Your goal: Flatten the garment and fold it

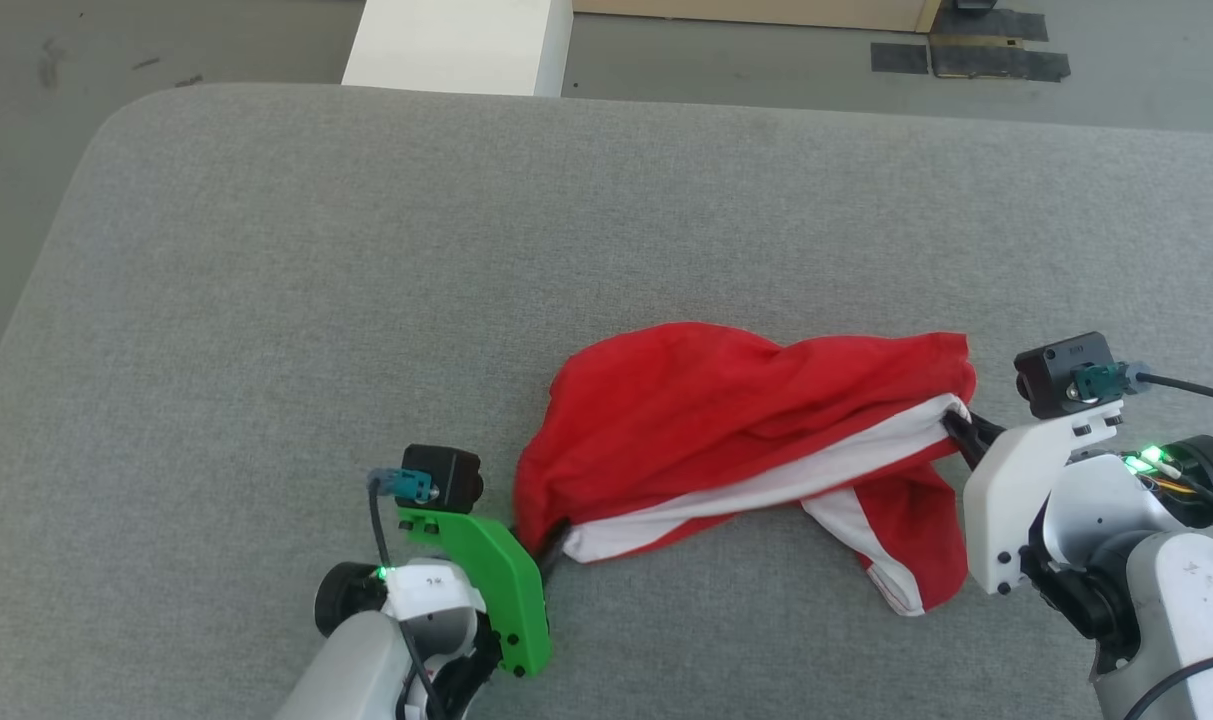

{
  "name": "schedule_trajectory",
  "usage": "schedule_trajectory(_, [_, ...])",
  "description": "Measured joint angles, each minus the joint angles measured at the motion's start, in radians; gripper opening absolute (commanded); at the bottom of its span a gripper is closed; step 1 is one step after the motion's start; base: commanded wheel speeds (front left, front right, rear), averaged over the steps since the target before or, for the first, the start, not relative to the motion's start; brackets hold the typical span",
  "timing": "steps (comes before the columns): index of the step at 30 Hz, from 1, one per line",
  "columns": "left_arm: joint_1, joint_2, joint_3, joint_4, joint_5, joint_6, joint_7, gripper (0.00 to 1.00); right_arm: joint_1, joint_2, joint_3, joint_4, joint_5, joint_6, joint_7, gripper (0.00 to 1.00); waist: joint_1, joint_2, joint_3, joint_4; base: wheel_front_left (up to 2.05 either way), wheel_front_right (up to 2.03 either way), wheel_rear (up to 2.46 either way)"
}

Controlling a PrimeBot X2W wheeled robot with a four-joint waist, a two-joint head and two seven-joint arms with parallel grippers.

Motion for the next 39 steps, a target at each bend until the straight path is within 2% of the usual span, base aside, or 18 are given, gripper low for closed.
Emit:
schedule_trajectory(6, [-0.001, -0.007, 0.026, -0.001, -0.065, -0.019, 0.016, 0.0, 0.0, 0.001, -0.003, 0.007, 0.0, 0.0, -0.001, 0.0, 0.0, 0.0, -0.018, -0.004, 0.0, 0.0, 0.0])
schedule_trajectory(11, [-0.016, 0.002, 0.07, -0.105, -0.141, -0.037, 0.047, 0.0, 0.002, -0.001, -0.02, -0.002, 0.02, 0.0, 0.0, 0.0, 0.0, 0.0, -0.049, -0.001, 0.0, 0.0, 0.0])
schedule_trajectory(18, [-0.165, 0.029, 0.151, -0.229, -0.192, -0.045, 0.071, 0.0, -0.006, -0.028, -0.037, -0.075, 0.078, 0.0, 0.037, 0.0, 0.0, 0.0, -0.108, 0.0, 0.0, 0.0, 0.0])
schedule_trajectory(22, [-0.242, 0.04, 0.185, -0.258, -0.199, -0.03, 0.065, 0.0, -0.046, -0.032, -0.046, -0.115, 0.098, 0.0, 0.059, 0.0, 0.0, 0.0, -0.136, -0.014, 0.0, 0.0, 0.0])
schedule_trajectory(31, [-0.258, 0.043, 0.193, -0.208, -0.15, 0.0, 0.02, 0.0, -0.054, -0.023, -0.051, -0.113, 0.097, 0.0, 0.069, 0.0, 0.0, 0.0, -0.13, -0.055, 0.0, 0.0, 0.0])
schedule_trajectory(39, [-0.055, 0.039, 0.19, -0.099, -0.14, 0.039, -0.019, 0.0, 0.087, 0.026, -0.03, -0.03, 0.096, 0.001, 0.041, 0.0, 0.0, 0.0, -0.089, -0.064, 0.0, 0.0, 0.0])
